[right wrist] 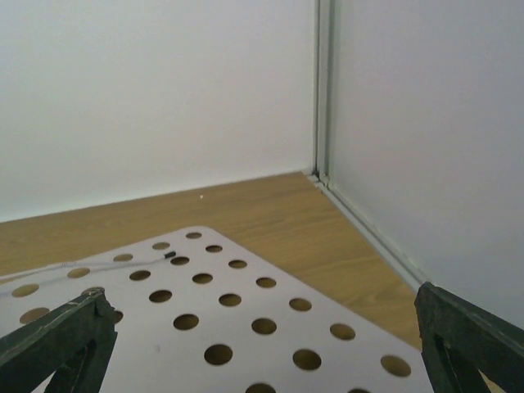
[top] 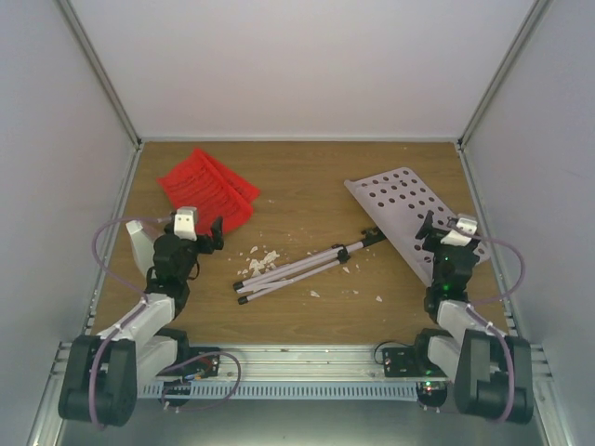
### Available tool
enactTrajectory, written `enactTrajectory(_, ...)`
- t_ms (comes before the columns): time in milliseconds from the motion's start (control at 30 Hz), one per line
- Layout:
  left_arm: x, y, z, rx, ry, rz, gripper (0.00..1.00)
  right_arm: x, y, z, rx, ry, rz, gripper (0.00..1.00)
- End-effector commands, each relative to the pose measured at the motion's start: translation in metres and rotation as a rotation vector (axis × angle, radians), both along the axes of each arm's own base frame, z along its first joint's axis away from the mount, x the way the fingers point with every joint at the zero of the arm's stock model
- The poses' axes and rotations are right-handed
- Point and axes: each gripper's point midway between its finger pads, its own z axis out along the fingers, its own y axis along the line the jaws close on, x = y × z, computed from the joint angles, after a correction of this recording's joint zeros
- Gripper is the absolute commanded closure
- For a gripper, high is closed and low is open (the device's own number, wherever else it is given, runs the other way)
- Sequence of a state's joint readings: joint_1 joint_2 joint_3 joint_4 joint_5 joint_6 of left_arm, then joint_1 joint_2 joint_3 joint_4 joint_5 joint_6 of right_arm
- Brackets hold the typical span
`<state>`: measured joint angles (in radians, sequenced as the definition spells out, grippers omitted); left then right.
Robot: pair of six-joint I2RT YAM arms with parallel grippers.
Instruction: Pack up the instrument practice props
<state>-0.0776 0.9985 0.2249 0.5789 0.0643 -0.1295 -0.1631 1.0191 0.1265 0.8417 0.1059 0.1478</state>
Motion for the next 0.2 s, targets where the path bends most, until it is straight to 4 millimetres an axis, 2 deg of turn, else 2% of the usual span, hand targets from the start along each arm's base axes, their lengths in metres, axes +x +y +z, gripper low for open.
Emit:
enactTrajectory(0, 0.0036, 0.0002, 0.0399, 0.031, -0.193, -0.005, 0.01, -0.0020, -0.0003, 0.0256, -0.087, -0.126, 0.001, 0.00)
enactTrajectory(167, 0.0043, 0.0042, 0.0369, 0.040, -0.193, 0.016, 0.01, 0.0051, 0.0047, 0.0173, -0.069, -0.103, 0.038, 0.01)
